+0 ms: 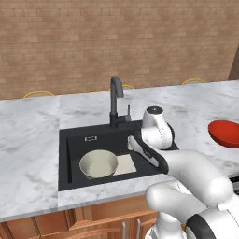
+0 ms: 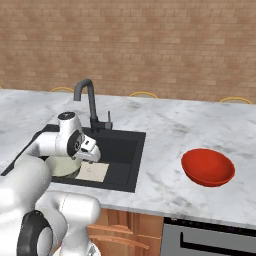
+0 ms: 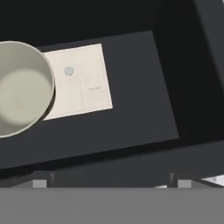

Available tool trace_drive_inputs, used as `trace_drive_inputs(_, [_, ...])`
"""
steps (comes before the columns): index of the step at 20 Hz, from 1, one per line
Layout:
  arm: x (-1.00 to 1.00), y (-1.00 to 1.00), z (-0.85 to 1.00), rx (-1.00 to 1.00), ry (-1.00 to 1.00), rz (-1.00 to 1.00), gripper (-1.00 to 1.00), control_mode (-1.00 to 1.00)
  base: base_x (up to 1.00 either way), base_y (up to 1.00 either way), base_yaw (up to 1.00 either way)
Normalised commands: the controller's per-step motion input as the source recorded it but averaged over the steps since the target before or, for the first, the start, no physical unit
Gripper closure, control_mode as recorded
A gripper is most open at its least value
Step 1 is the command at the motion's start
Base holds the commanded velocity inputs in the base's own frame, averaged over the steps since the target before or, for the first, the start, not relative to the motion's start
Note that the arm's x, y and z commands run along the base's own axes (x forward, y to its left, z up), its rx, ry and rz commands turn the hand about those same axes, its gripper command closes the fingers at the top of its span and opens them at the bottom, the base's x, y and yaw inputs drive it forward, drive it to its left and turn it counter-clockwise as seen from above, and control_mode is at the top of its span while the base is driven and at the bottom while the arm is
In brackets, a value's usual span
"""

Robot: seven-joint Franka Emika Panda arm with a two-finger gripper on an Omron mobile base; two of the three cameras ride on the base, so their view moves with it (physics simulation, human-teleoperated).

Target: Pick the bowl and bowl and place them in the sink. Then turn on the water.

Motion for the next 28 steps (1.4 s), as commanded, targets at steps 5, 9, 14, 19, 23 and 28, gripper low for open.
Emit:
trace_drive_inputs(5, [-0.61, -0.25, 0.36, -0.06, 0.00, -0.01, -1.00, -1.00, 0.00, 0.00, 0.00])
trace_drive_inputs(9, [-0.45, -0.22, 0.42, -0.04, 0.00, -0.01, -1.00, -1.00, 0.00, 0.00, 0.00])
trace_drive_inputs(14, [-0.43, -0.17, 0.47, -0.02, 0.00, 0.00, -1.00, -1.00, 0.00, 0.00, 0.00])
trace_drive_inputs(19, [-0.43, -0.09, 0.54, -0.02, 0.00, 0.00, -1.00, -1.00, 0.00, 0.00, 0.00])
trace_drive_inputs(23, [-0.46, -0.06, 0.43, -0.04, 0.00, -0.01, -1.00, -1.00, 0.00, 0.00, 0.00])
trace_drive_inputs(28, [-0.54, -0.13, 0.42, -0.03, 0.00, -0.01, -1.00, -1.00, 0.00, 0.00, 0.00])
